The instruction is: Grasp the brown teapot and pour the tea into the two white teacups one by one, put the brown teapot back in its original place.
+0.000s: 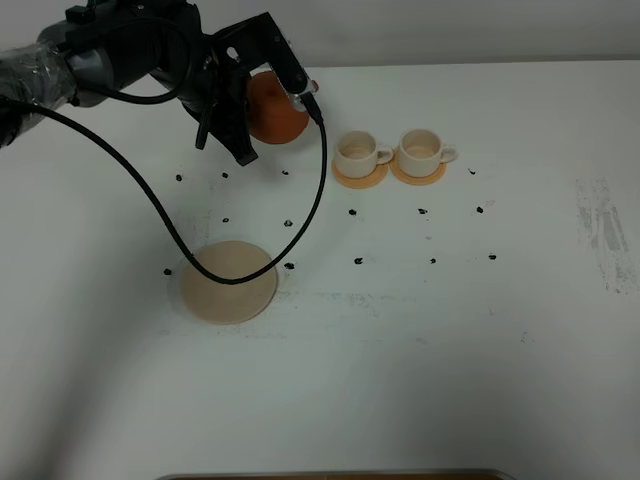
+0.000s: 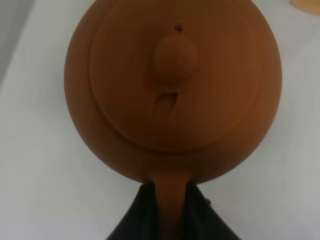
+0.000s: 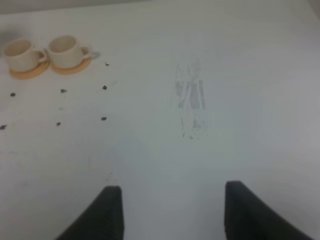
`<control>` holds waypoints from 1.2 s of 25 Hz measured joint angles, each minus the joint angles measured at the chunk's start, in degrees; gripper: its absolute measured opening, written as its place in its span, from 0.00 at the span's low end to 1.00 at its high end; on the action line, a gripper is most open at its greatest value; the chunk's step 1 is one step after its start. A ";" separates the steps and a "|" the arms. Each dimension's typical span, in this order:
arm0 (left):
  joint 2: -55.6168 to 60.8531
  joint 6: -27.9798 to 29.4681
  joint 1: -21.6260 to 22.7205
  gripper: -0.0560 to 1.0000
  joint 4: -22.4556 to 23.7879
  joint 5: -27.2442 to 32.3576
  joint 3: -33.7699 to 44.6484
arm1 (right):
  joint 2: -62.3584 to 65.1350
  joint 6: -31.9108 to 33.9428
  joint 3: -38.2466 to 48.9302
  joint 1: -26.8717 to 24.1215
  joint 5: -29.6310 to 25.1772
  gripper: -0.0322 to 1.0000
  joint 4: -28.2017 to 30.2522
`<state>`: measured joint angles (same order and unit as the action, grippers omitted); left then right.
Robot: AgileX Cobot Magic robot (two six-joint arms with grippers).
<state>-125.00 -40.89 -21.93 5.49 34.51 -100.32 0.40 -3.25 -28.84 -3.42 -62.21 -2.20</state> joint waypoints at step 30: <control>-2.49 -17.57 -0.90 0.17 0.10 -10.05 0.00 | 0.00 0.00 0.00 0.00 0.00 0.49 0.00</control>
<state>-127.48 -58.45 -22.84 5.59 24.45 -100.32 0.40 -3.25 -28.84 -3.42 -62.21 -2.20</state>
